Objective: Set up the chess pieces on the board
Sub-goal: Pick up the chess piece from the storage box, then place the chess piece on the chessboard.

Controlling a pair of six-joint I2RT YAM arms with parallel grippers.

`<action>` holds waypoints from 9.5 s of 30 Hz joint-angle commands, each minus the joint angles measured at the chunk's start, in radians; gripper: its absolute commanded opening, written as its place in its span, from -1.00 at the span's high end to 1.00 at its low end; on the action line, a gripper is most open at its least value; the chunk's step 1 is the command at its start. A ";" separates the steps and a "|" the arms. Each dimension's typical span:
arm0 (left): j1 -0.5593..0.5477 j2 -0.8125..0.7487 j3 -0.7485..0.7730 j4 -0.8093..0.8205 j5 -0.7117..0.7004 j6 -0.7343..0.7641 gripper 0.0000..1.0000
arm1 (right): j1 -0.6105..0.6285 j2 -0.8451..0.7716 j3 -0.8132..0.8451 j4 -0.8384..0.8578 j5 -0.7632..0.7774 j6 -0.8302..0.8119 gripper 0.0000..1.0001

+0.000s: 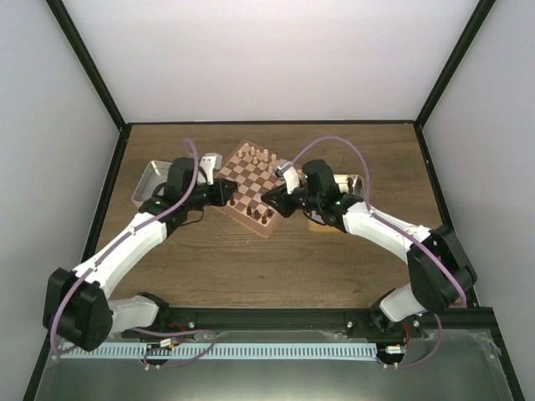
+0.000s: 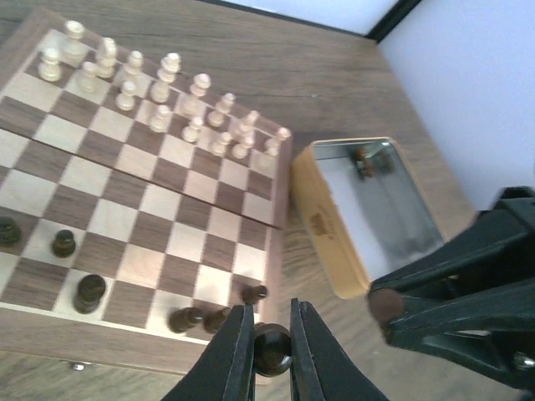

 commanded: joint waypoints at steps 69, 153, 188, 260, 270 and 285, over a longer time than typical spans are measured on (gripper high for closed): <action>-0.139 0.691 0.399 -0.163 -0.590 0.128 0.55 | -0.005 -0.151 -0.199 0.070 0.293 0.270 0.83; -0.113 -0.024 -0.131 0.496 0.129 -0.057 0.48 | 0.057 -0.066 -0.060 0.480 0.016 1.426 0.73; -0.113 -0.104 -0.022 0.201 0.248 0.276 0.83 | -0.045 -0.149 0.095 0.076 -0.262 0.748 -0.16; -0.122 -0.009 -0.155 0.731 0.228 -0.332 -0.09 | -0.064 -0.115 -0.124 0.570 -0.114 1.395 0.74; -0.125 0.016 -0.118 0.646 0.234 -0.313 0.17 | -0.064 -0.102 -0.116 0.564 -0.116 1.393 0.74; -0.126 0.000 -0.045 0.384 0.155 -0.153 0.85 | -0.064 -0.115 -0.088 0.420 -0.068 1.254 0.14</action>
